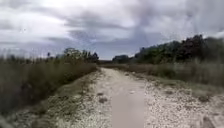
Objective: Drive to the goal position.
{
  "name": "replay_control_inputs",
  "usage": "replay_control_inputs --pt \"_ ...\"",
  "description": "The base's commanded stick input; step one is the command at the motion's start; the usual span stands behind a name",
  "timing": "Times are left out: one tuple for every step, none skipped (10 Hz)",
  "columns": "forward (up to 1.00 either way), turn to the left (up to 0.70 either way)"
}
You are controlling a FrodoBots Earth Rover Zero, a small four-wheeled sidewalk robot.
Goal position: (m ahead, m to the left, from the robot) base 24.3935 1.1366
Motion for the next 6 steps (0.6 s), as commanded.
replay_control_inputs --pt "0.85 0.0" --pt "0.85 0.0" --pt "0.85 0.0" --pt "0.85 0.0" --pt "0.85 0.0" --pt "0.85 0.0"
